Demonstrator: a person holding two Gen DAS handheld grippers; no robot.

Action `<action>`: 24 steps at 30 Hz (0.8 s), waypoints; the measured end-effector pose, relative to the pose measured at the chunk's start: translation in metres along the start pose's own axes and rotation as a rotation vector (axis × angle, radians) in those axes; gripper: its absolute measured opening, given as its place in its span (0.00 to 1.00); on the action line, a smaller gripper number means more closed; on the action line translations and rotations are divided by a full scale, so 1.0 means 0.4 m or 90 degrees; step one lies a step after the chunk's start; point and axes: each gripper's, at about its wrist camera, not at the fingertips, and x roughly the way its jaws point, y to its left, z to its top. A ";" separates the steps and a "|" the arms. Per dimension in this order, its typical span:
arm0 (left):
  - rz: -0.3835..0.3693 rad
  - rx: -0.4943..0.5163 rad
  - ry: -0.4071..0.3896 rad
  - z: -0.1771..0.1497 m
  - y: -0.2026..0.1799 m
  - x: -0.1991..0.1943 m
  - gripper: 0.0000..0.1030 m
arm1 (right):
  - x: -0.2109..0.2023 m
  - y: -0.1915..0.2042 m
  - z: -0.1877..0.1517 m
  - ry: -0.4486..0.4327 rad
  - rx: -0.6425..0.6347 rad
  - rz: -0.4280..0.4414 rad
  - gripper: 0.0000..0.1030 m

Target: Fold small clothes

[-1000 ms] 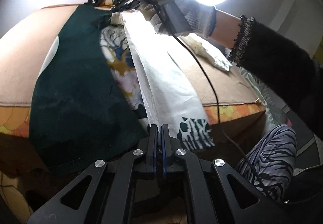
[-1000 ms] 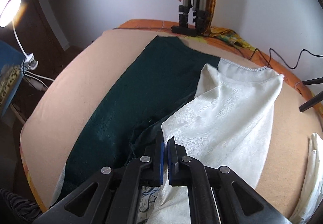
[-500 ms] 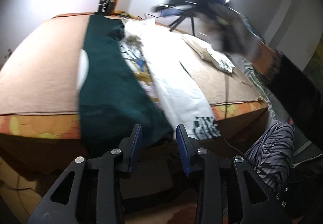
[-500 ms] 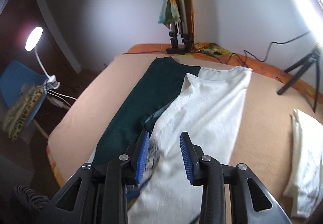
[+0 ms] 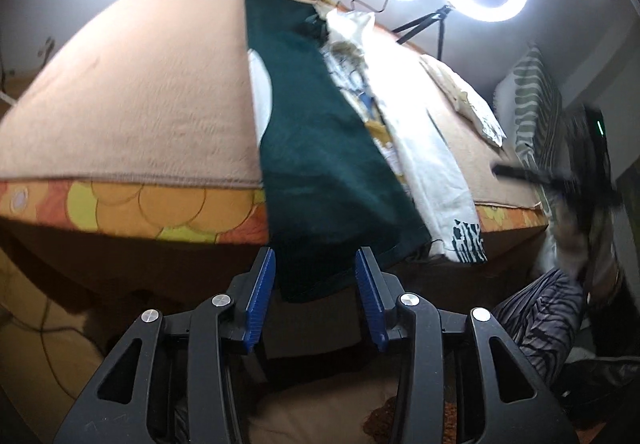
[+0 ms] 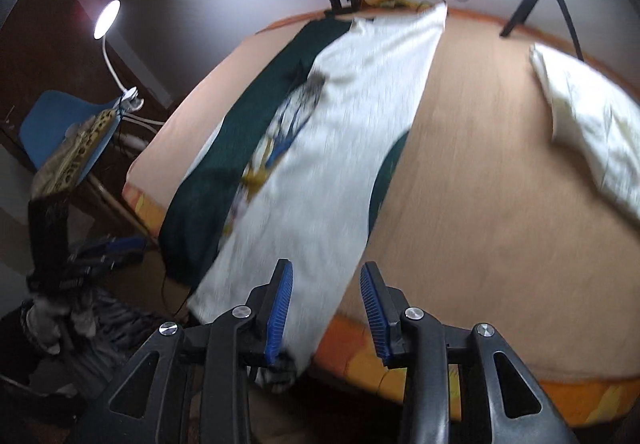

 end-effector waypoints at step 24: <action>-0.050 -0.114 0.104 -0.001 0.091 0.064 0.41 | 0.080 -0.031 -0.161 0.091 0.098 0.164 0.45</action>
